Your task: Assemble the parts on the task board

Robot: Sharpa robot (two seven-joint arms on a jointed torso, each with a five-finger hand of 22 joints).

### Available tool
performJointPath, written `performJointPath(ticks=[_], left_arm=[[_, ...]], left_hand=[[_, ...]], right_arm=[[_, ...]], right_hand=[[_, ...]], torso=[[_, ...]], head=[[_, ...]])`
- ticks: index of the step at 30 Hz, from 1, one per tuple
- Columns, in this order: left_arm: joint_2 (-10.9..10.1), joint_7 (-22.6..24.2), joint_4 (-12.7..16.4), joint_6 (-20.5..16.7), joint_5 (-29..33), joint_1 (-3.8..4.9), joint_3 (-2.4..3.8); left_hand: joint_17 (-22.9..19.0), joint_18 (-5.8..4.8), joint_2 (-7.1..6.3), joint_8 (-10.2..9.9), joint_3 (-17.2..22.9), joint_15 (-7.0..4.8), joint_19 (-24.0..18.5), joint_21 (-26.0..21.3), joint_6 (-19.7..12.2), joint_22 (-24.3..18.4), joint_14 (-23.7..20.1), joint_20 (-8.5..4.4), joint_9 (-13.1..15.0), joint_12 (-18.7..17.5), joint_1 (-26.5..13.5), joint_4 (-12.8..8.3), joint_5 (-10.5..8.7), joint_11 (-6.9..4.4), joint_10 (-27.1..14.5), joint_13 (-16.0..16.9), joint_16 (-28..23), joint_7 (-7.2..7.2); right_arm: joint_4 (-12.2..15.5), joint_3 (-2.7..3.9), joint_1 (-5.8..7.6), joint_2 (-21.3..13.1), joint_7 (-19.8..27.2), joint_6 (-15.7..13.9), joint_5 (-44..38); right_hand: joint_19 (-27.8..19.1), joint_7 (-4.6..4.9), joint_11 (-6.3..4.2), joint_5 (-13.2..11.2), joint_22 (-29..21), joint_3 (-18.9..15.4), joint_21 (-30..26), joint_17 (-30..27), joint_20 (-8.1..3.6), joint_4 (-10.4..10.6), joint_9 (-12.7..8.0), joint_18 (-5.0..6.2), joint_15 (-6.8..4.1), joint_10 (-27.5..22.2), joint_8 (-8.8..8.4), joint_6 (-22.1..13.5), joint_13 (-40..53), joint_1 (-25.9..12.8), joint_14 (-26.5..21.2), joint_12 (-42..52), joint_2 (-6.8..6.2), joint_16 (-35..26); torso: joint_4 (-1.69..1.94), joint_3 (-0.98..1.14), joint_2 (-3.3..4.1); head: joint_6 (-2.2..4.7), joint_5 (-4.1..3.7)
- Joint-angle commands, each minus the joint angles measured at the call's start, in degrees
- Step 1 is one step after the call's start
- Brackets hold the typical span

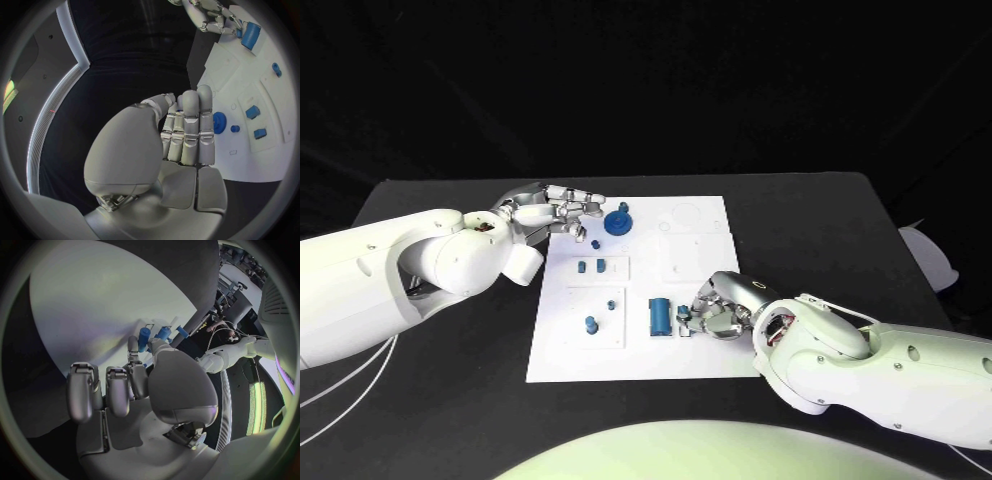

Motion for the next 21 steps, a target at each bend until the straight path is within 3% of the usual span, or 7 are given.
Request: performJointPath(ticks=[1, 3, 6, 21], left_arm=[[0.1, 0.0, 0.2, 1.2, -0.3, 0.02, 0.03], [0.1, 0.0, 0.2, 1.2, -0.3, 0.02, 0.03], [0.1, 0.0, 0.1, 1.2, -0.3, 0.02, 0.03], [0.0, -0.1, 0.1, 1.3, -0.3, 0.02, 0.03]], left_hand=[[-0.1, 0.33, 0.51, 0.1, 0.1, 0.05, -0.2, -0.3, -0.1, -0.1, -0.4, 0.28, -0.1, 0.3, 0.2, -0.3, 0.17, 0.18, -0.4, 0.1, 0.0, 0.2], [-0.1, 0.33, 0.51, 0.1, 0.1, 0.05, -0.2, -0.3, -0.1, -0.1, -0.4, 0.28, -0.1, 0.3, 0.2, -0.3, 0.17, 0.18, -0.4, 0.1, 0.0, 0.2], [-0.1, 0.33, 0.51, 0.1, 0.1, 0.05, -0.2, -0.3, -0.1, -0.1, -0.4, 0.28, -0.1, 0.3, 0.2, -0.3, 0.17, 0.18, -0.4, 0.1, 0.0, 0.2], [-0.1, 0.32, 0.53, 0.0, 0.1, 0.06, -0.2, -0.3, -0.2, -0.1, -0.4, 0.28, -0.1, 0.3, 0.2, -0.3, 0.18, 0.21, -0.5, 0.1, 0.0, 0.22]], right_arm=[[0.2, -0.04, -0.09, 0.0, 0.0, 1.2, -0.4], [0.2, -0.04, -0.09, 0.0, 0.0, 1.0, -0.8], [0.4, -0.04, -0.09, -0.1, 0.1, 0.7, -1.2], [2.4, -0.04, -0.16, -1.7, 0.1, -0.2, -3.4]], right_hand=[[3.0, -0.12, 0.18, -2.5, 13.0, -1.7, -0.2, 11.6, -0.35, -0.1, 0.2, -0.99, -0.14, 0.2, -0.14, 0.2, 4.9, -2.3, 5.4, 0.5, 0.1, 0.2], [3.0, -0.15, 0.17, -4.9, 13.0, -2.8, -0.2, 11.6, -0.33, -0.1, 0.2, -0.99, -0.15, 0.3, -0.13, 0.2, 5.0, -3.6, 5.4, 0.5, 0.36, 0.2], [3.0, -0.21, 0.12, -6.1, 12.9, -3.8, -0.2, 11.6, -0.34, 0.0, 0.3, -0.98, -0.19, 0.3, -0.07, 0.2, 5.1, -4.4, 5.4, 0.6, 0.64, 0.2], [3.0, -0.29, 0.06, -6.8, 12.9, -5.4, -0.2, 11.5, -0.38, 0.0, 0.4, -0.98, -0.24, 0.4, 0.06, 0.3, 5.3, -5.4, 5.4, 0.8, 1.09, 0.2]], torso=[[0.02, 0.01, -0.03], [0.01, 0.01, -0.03], [0.0, 0.01, -0.02], [-0.03, 0.03, -0.03]], head=[[-0.05, 0.04], [-0.03, 0.01], [-0.01, 0.01], [-0.25, 0.07]])
